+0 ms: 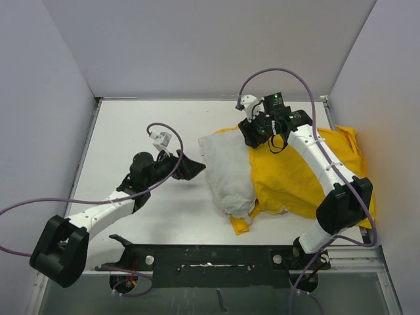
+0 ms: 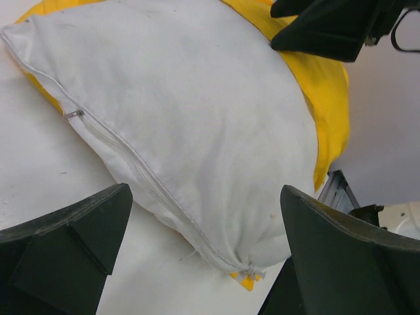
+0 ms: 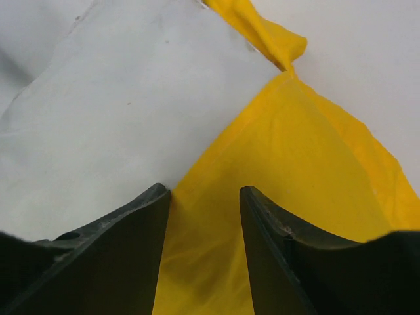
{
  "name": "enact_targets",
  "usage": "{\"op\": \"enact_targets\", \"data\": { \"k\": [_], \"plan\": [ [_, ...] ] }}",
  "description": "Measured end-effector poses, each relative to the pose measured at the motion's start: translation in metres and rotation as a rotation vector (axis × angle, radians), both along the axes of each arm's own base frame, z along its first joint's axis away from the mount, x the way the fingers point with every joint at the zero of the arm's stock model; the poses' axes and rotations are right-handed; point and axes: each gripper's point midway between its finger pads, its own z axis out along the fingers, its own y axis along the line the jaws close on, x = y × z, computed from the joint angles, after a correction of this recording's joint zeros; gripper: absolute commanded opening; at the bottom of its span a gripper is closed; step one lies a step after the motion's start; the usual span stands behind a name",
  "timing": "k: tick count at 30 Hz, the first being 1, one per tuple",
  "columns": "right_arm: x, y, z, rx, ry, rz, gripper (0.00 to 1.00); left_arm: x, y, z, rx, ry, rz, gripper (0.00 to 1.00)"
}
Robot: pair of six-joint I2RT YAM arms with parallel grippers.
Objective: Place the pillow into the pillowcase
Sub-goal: Stuff the pillow into the pillowcase.
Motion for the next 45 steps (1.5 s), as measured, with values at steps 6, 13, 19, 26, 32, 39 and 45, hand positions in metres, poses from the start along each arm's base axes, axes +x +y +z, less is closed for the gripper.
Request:
{"op": "enact_targets", "data": {
  "k": [6, 13, 19, 26, 32, 39, 45],
  "plan": [
    [0.015, -0.010, -0.017, -0.048, 0.016, -0.100, 0.03, 0.038, -0.014, 0.001, -0.025, 0.139, 0.019, 0.98],
    [0.008, 0.007, -0.012, 0.017, 0.062, -0.030, 0.00, 0.072, -0.047, -0.035, -0.019, 0.281, -0.016, 0.82],
    [-0.005, 0.050, 0.042, 0.213, 0.061, 0.157, 0.00, 0.063, -0.078, -0.051, -0.031, 0.301, -0.124, 0.44],
    [-0.040, 0.098, 0.061, 0.372, 0.143, 0.347, 0.00, 0.054, -0.099, 0.001, -0.167, 0.088, -0.234, 0.17],
    [-0.058, 0.110, 0.064, 0.449, 0.187, 0.405, 0.00, 0.028, -0.109, 0.019, -0.299, -0.039, -0.308, 0.14],
    [-0.091, 0.080, -0.018, 0.473, 0.306, 0.385, 0.00, 0.010, -0.135, -0.047, -0.286, 0.040, -0.336, 0.13],
    [-0.095, 0.089, 0.005, 0.516, 0.270, 0.471, 0.00, 0.002, -0.160, -0.032, -0.295, -0.067, -0.360, 0.14]
  ]
}}
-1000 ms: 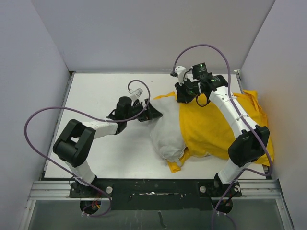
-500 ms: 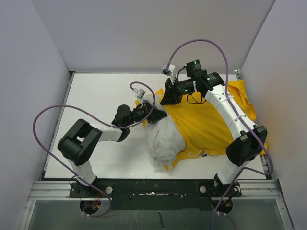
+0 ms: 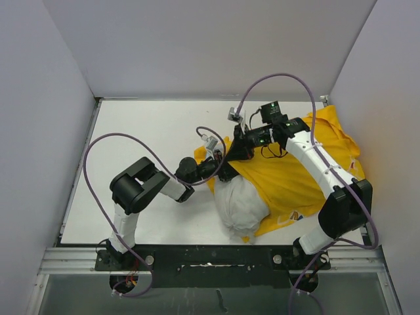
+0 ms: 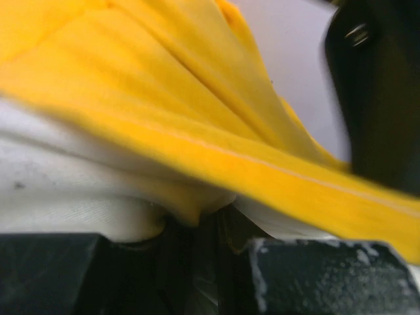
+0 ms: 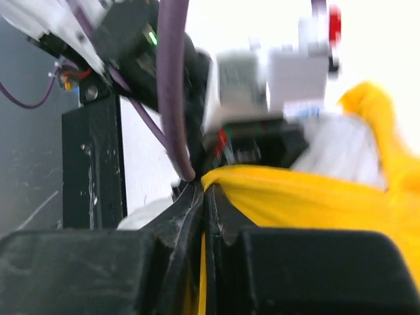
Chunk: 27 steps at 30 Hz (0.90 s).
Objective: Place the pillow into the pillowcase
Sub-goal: Stuff the pillow into the pillowcase.
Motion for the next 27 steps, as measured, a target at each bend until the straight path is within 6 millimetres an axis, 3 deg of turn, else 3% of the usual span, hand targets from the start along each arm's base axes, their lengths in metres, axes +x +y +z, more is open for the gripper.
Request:
{"op": "enact_targets", "data": {
  "k": [4, 6, 8, 10, 12, 14, 17, 20, 23, 24, 27],
  "plan": [
    [0.003, 0.013, 0.057, 0.061, -0.117, 0.049, 0.00, 0.004, -0.022, 0.035, -0.059, -0.135, -0.020, 0.14],
    [0.001, 0.014, 0.067, 0.084, -0.128, 0.060, 0.00, 0.007, -0.026, 0.052, -0.093, -0.207, -0.004, 0.14],
    [-0.003, 0.014, 0.062, 0.102, -0.108, 0.070, 0.00, 0.010, -0.026, 0.056, -0.100, -0.244, 0.036, 0.16],
    [-0.005, 0.011, 0.048, 0.114, -0.075, 0.069, 0.00, 0.016, -0.025, 0.046, -0.076, -0.224, 0.093, 0.21],
    [-0.008, 0.003, 0.025, 0.104, -0.018, 0.054, 0.00, 0.020, -0.021, 0.034, -0.050, -0.199, 0.141, 0.26],
    [-0.012, -0.004, 0.002, 0.079, 0.032, 0.035, 0.02, 0.027, -0.018, 0.022, -0.023, -0.179, 0.181, 0.37],
    [-0.009, -0.011, -0.014, 0.023, 0.012, 0.015, 0.17, 0.035, -0.014, 0.007, 0.003, -0.156, 0.210, 0.57],
    [-0.009, -0.017, -0.020, -0.018, -0.014, 0.011, 0.41, 0.043, -0.003, -0.002, 0.013, -0.132, 0.251, 0.74],
    [-0.015, -0.023, -0.018, -0.050, -0.053, 0.023, 0.66, 0.048, 0.021, -0.020, 0.037, -0.087, 0.299, 0.84],
    [-0.018, -0.025, -0.014, -0.057, -0.069, 0.028, 0.72, 0.048, 0.031, -0.028, 0.050, -0.062, 0.314, 0.94],
    [-0.023, -0.032, 0.005, -0.074, -0.149, 0.042, 0.82, 0.050, 0.067, -0.047, 0.074, 0.043, 0.341, 0.98]
  ]
}}
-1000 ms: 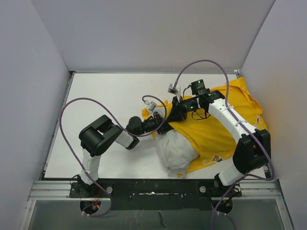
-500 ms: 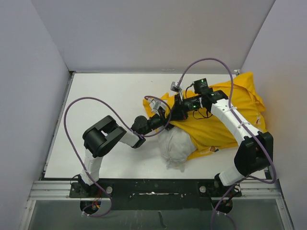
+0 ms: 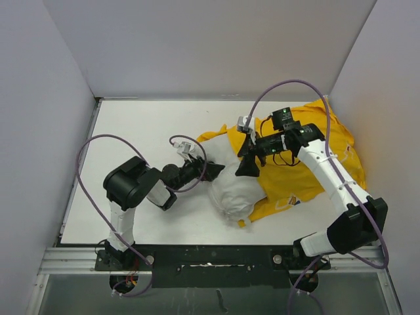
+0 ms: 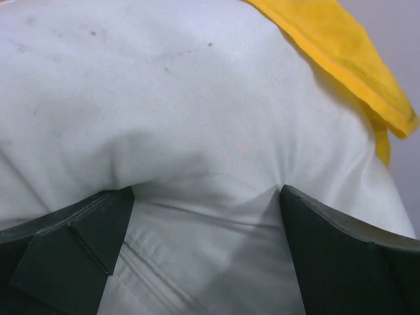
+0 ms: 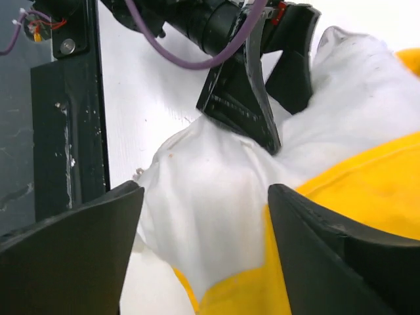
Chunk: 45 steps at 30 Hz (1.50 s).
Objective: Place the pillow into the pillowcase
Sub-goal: Stuff the pillow into the pillowcase.
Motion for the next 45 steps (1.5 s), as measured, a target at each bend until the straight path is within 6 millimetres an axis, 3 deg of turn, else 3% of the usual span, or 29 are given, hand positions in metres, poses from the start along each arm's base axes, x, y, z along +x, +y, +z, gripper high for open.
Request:
{"op": "enact_targets", "data": {
  "k": [5, 9, 11, 15, 19, 23, 29, 33, 36, 39, 40, 43, 45],
  "plan": [
    [0.002, -0.003, 0.040, 0.010, -0.143, 0.047, 0.85, -0.009, 0.042, -0.010, -0.009, 0.114, 0.021, 0.98],
    [-0.011, -0.009, 0.048, 0.005, -0.212, 0.086, 0.86, -0.033, 0.063, -0.006, 0.001, 0.134, 0.010, 0.98],
    [-0.024, -0.016, 0.038, -0.008, -0.236, 0.097, 0.88, -0.043, 0.075, -0.002, 0.009, 0.131, 0.015, 0.98],
    [-0.056, -0.038, -0.004, -0.075, -0.260, 0.124, 0.87, -0.060, 0.093, 0.013, 0.039, 0.093, 0.028, 0.98],
    [-0.064, -0.059, -0.034, -0.163, -0.248, 0.069, 0.64, -0.073, 0.097, 0.035, 0.064, 0.032, 0.017, 0.98],
    [-0.048, -0.080, -0.054, -0.257, -0.238, -0.074, 0.50, -0.101, 0.086, 0.045, 0.096, 0.022, -0.044, 0.98],
    [-0.031, -0.096, -0.058, -0.313, -0.229, -0.214, 0.44, -0.150, 0.052, 0.010, 0.226, 0.124, -0.157, 0.98],
    [-0.027, -0.098, -0.058, -0.318, -0.220, -0.255, 0.40, -0.151, 0.028, -0.005, 0.290, 0.164, -0.173, 0.98],
    [-0.023, -0.098, -0.059, -0.320, -0.211, -0.276, 0.30, -0.142, 0.008, -0.012, 0.315, 0.179, -0.174, 0.96],
    [-0.016, -0.098, -0.066, -0.334, -0.191, -0.292, 0.15, -0.130, -0.011, -0.018, 0.328, 0.179, -0.171, 0.83],
    [-0.014, -0.097, -0.069, -0.339, -0.180, -0.291, 0.11, -0.127, -0.016, -0.019, 0.329, 0.174, -0.171, 0.74],
    [-0.012, -0.095, -0.074, -0.351, -0.159, -0.273, 0.00, -0.116, -0.026, -0.021, 0.328, 0.137, -0.168, 0.34],
    [-0.010, -0.089, -0.070, -0.349, -0.160, -0.243, 0.00, -0.106, -0.031, -0.019, 0.321, 0.091, -0.161, 0.19]
  ]
}}
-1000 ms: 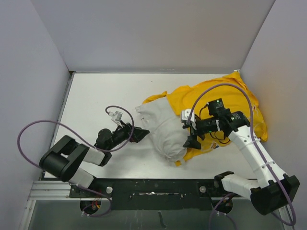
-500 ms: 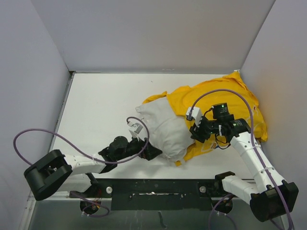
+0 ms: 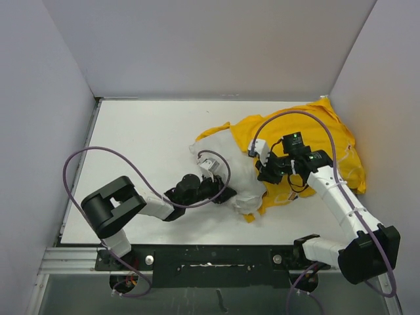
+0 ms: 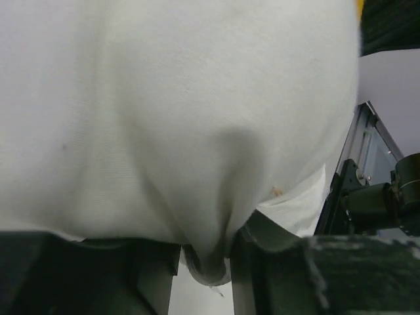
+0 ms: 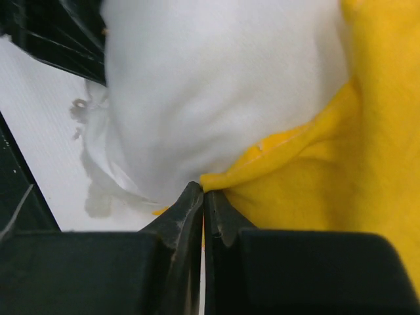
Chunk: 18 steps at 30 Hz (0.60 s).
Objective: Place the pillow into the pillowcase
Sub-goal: Stuff the pillow into the pillowcase.
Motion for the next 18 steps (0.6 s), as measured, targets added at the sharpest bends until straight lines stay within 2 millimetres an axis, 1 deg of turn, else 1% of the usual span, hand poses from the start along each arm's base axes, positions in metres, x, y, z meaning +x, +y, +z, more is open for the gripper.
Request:
{"op": "enact_targets", "data": {
  "k": [2, 4, 5, 8, 10, 12, 13, 14, 16, 18],
  "plan": [
    [0.003, 0.010, 0.011, 0.018, -0.010, 0.049, 0.00, 0.010, -0.004, 0.008, -0.019, -0.061, -0.006, 0.10],
    [0.007, 0.022, 0.031, 0.060, -0.028, 0.116, 0.00, 0.020, -0.009, 0.024, -0.049, -0.152, -0.026, 0.07],
    [0.011, 0.031, 0.047, 0.092, -0.046, 0.155, 0.00, 0.025, -0.011, 0.032, -0.066, -0.193, -0.033, 0.05],
    [0.018, 0.054, 0.088, 0.174, -0.098, 0.255, 0.00, 0.040, -0.011, 0.064, -0.128, -0.339, -0.052, 0.02],
    [0.021, 0.072, 0.109, 0.230, -0.115, 0.314, 0.00, 0.048, -0.008, 0.080, -0.160, -0.412, -0.055, 0.02],
    [0.020, 0.088, 0.119, 0.280, -0.098, 0.362, 0.00, 0.050, -0.006, 0.092, -0.186, -0.477, -0.069, 0.01],
    [0.019, 0.095, 0.119, 0.296, -0.081, 0.378, 0.00, 0.049, -0.006, 0.096, -0.193, -0.498, -0.078, 0.01],
    [0.017, 0.104, 0.117, 0.319, -0.044, 0.400, 0.00, 0.048, -0.007, 0.098, -0.199, -0.515, -0.086, 0.01],
    [0.014, 0.114, 0.108, 0.339, 0.022, 0.427, 0.00, 0.044, -0.007, 0.101, -0.204, -0.543, -0.099, 0.00],
    [0.007, 0.121, 0.098, 0.349, 0.081, 0.459, 0.00, 0.043, -0.006, 0.095, -0.201, -0.553, -0.098, 0.00]
  ]
}}
